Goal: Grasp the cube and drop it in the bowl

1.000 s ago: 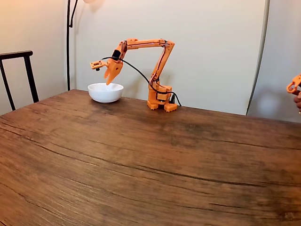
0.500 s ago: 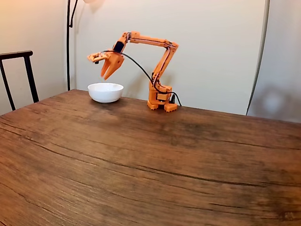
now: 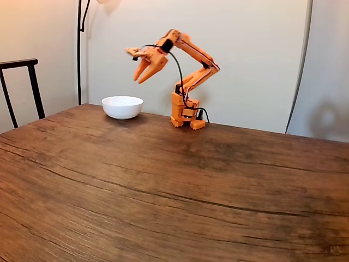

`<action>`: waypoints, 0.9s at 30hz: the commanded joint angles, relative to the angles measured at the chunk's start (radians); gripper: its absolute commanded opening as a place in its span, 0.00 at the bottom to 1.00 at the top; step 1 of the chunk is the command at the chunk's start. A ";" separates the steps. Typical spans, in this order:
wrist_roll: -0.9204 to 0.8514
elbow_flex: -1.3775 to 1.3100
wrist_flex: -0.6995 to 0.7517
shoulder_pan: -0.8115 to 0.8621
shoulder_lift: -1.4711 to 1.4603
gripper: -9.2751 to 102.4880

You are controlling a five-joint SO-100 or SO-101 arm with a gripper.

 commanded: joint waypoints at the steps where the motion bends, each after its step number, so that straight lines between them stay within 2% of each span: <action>1: -0.081 0.000 0.008 -0.092 0.089 0.11; 5: -0.152 0.000 0.008 -0.213 0.149 0.11; 14: -0.270 -0.015 -0.005 -0.595 0.167 0.10; 19: -0.259 -0.017 -0.009 -0.775 0.169 0.10; 27: -0.215 0.058 0.005 -0.844 0.367 0.10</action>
